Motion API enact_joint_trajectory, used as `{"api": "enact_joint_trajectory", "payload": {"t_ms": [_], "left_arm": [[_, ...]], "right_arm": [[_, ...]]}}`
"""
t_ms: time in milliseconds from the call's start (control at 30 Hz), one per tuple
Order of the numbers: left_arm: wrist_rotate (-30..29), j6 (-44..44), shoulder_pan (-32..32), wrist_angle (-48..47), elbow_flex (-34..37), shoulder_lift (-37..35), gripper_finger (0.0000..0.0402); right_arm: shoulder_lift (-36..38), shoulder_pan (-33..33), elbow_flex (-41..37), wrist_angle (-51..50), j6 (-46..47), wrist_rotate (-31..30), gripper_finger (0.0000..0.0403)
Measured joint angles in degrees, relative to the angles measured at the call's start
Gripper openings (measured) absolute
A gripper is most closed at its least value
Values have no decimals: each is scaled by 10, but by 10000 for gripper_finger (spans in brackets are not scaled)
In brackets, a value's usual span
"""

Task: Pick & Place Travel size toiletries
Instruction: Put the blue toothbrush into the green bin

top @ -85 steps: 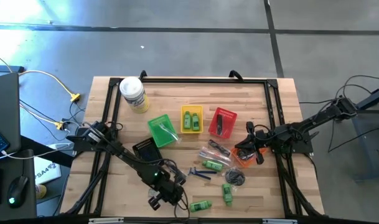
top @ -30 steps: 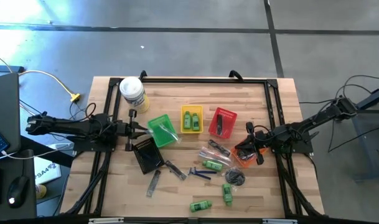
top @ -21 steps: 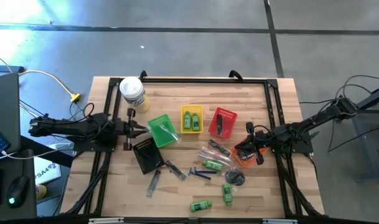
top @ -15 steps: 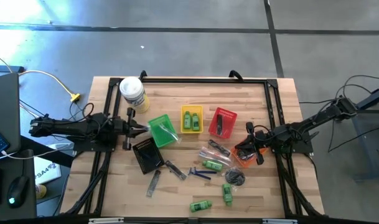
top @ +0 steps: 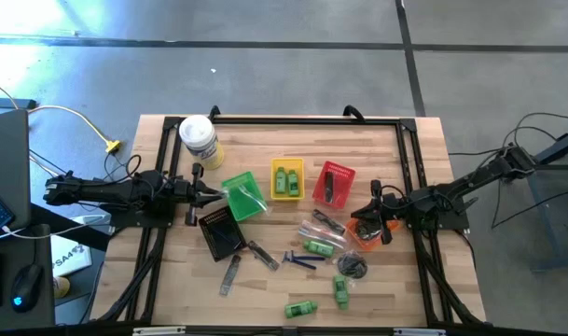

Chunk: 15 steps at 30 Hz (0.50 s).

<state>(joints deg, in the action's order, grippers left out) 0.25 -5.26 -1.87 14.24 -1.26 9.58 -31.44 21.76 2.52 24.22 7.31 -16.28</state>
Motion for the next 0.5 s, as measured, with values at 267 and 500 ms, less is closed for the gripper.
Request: {"api": "enact_joint_trajectory", "payload": {"t_ms": [267, 500], "left_arm": [[-9, -5, 0, 1, 0, 0, 15], [-9, -5, 0, -8, 0, 0, 15]], "right_arm": [[0, 0, 0, 0, 4, -8, 3], [0, 0, 0, 0, 4, -8, 3]]}}
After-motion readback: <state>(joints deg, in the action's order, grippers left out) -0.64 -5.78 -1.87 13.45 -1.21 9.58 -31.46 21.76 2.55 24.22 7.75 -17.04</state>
